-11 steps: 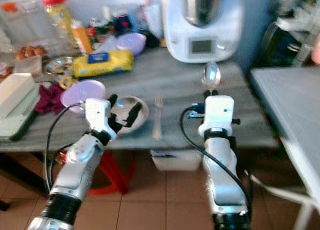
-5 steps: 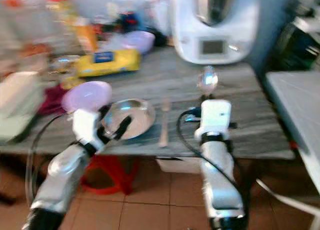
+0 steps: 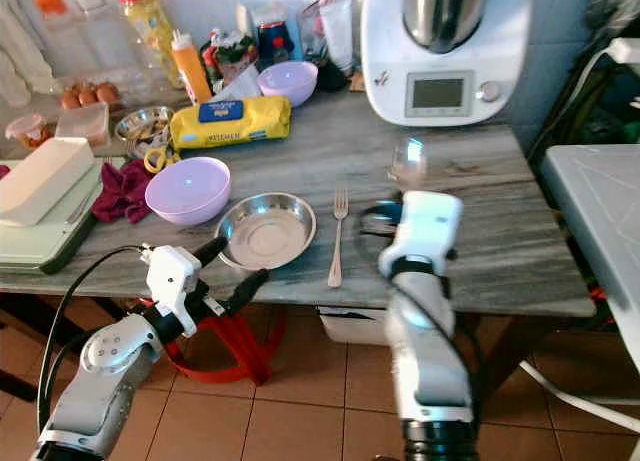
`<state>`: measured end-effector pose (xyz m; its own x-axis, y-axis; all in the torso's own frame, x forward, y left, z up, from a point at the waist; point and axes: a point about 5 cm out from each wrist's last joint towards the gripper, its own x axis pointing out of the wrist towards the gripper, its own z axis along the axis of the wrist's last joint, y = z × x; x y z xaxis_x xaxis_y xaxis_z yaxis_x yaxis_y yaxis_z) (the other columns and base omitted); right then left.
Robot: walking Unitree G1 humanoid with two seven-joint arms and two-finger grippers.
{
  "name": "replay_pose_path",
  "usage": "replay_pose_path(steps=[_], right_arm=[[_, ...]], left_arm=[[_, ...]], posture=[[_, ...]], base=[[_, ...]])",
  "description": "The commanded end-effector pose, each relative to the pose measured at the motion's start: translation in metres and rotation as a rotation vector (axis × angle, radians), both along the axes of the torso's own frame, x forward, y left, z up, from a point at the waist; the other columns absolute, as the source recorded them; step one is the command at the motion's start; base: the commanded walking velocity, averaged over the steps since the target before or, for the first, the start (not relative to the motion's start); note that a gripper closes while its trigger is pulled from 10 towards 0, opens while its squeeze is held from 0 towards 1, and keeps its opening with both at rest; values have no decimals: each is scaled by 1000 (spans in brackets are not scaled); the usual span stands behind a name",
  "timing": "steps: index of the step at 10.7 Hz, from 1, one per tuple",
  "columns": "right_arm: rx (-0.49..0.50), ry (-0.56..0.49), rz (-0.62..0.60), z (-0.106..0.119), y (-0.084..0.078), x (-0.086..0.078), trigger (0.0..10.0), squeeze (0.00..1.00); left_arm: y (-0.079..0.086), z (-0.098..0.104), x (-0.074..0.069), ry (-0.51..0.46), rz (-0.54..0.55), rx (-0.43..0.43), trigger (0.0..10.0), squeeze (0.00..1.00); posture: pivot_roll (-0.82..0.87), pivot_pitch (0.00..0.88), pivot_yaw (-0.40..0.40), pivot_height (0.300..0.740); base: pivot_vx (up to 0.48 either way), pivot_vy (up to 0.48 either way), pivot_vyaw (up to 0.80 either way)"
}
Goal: Setting the table
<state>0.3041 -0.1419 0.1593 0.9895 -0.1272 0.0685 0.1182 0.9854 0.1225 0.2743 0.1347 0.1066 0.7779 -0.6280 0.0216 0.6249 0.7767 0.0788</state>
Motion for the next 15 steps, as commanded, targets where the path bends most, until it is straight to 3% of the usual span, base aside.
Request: replay_pose_path(steps=[1, 2, 3, 11, 15], right_arm=[[44, 37, -10, -4, 0, 1, 10000, 0], [58, 131, 0, -19, 0, 5, 10000, 0], [93, 154, -4, -23, -1, 7, 10000, 0], [148, 235, 85, -28, 19, 30, 10000, 0], [134, 274, 66, -34, 17, 41, 10000, 0]], left_arm=[[2, 0, -2, 2, -21, 28, 10000, 0], [-1, -1, -5, 13, -80, 32, 10000, 0], [-2, -1, -6, 11, -99, 35, 10000, 0], [-11, 12, 2, -27, -152, 33, 10000, 0], [-17, 12, 0, -25, -166, 23, 10000, 0]], posture=[[-171, 75, 134, 740], [-177, 69, 140, 740], [-176, 66, 144, 740], [-174, 56, 179, 740], [-174, 69, 167, 740]], base=[[0, 0, 0], [0, 0, 0], [0, 0, 0], [0, 0, 0], [0, 0, 0]])
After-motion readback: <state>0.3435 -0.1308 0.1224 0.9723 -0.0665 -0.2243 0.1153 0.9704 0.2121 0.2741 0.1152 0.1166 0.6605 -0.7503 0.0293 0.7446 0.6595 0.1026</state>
